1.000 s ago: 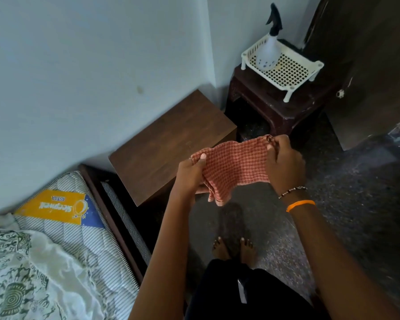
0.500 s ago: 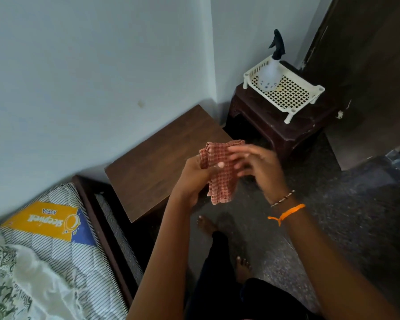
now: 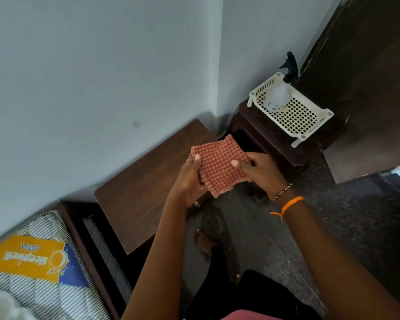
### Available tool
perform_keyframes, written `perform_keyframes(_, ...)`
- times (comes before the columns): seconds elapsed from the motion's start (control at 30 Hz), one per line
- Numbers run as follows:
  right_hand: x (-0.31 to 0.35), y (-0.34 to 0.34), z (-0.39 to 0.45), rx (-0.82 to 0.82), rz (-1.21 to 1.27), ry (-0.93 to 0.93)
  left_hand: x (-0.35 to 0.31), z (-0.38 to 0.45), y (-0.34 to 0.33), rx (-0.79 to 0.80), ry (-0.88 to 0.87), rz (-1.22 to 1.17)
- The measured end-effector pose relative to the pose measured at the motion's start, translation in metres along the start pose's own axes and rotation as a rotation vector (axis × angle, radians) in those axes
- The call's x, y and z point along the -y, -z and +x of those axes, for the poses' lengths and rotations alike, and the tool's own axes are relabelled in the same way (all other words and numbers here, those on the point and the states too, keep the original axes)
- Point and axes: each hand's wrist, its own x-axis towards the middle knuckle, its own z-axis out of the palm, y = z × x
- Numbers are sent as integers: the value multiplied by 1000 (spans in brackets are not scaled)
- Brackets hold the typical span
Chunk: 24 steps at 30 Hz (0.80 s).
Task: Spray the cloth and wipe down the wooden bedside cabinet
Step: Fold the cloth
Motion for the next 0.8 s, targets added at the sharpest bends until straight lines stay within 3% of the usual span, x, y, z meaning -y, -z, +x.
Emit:
perform_keyframes(0.07,3,-7,13,10,76,-70,-5,15,6,-36,16,31)
perform_keyframes(0.2,3,-12,32,-18,40,-148,-17,28,16,18,66,-189)
perform_keyframes(0.3,-1,-11,42,-61,25,-182,-18,34,13,56,-94,313)
perform_keyframes(0.4,-6,-2,50,-78,29,-146,-22,46,1,-138,-287,820)
perform_keyframes(0.47,-8,7,56,-35,-38,-86,-26,56,-9,-152,-320,1023)
perform_keyframes(0.6,-10,32,74,46,-335,31,-33,76,-35,-90,-203,1188)
perform_keyframes(0.7,-15,49,87,5,-507,30,-37,91,-53,-103,-188,1229)
perform_keyframes(0.8,-27,80,102,-17,-500,38,-41,107,-79,-75,-156,1245)
